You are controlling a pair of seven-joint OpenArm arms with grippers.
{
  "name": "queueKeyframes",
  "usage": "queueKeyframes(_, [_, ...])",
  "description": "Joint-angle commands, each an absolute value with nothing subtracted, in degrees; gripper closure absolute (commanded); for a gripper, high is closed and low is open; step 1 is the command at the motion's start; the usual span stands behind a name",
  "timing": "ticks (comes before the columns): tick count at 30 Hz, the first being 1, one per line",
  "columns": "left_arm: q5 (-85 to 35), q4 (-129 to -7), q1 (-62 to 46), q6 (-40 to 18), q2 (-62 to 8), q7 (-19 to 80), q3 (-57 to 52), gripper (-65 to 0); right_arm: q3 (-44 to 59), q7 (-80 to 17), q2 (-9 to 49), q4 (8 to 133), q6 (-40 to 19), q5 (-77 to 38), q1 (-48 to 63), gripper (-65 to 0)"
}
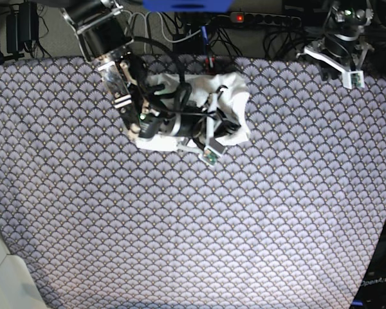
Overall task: Fold the T-shirt properly
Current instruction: 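Press and smooth the folded bundle with the right gripper, then grasp the bundle sides with both grippers and square it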
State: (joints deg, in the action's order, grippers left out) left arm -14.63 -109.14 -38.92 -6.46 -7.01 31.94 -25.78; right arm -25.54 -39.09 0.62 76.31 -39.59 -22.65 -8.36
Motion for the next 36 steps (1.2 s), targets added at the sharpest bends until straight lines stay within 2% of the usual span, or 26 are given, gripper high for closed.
queueKeyframes(1, [-14.7,-110.2,-39.5,-6.5,-7.4,30.8,-26.1,-12.2,-25.3,-37.8,0.0,76.1,-40.0,-23.7,-10.2,-2.2])
queueKeyframes(9, [-14.7,-110.2,-39.3,-6.5,-7.4,30.8,-26.1,-12.2,-25.3,-35.2,0.4,72.6,-40.0,-23.7,-10.3,-2.2])
queueKeyframes(20, [-15.3,-112.9,-38.8,-6.5,-7.4,30.8,-25.6,-12.2,-24.5,-41.8,6.2,94.5,-40.0,-23.7,-5.0,-2.1])
queueKeyframes(29, [-34.4,-115.8,-38.8,-6.5,-11.2,30.8,-23.8,-11.8,-13.7,-41.8,12.7,100.8,-40.0,-23.7,2.4,-2.1])
queueKeyframes(30, [-36.1,-115.9,-38.8,-6.5,-12.1,30.8,-22.9,-10.4,-12.8,-41.8,13.4,101.5,-40.0,-23.7,2.9,-2.1])
queueKeyframes(33, [-39.1,-115.7,-37.4,-6.5,-14.5,30.8,-18.6,0.0,-10.5,-41.9,15.3,103.6,-40.0,-23.7,5.1,-2.1])
queueKeyframes(36, [-39.0,-115.7,-34.9,-6.5,-15.2,30.8,-13.9,-0.5,-8.0,-41.9,15.6,104.6,-40.0,-23.7,7.0,-2.1])
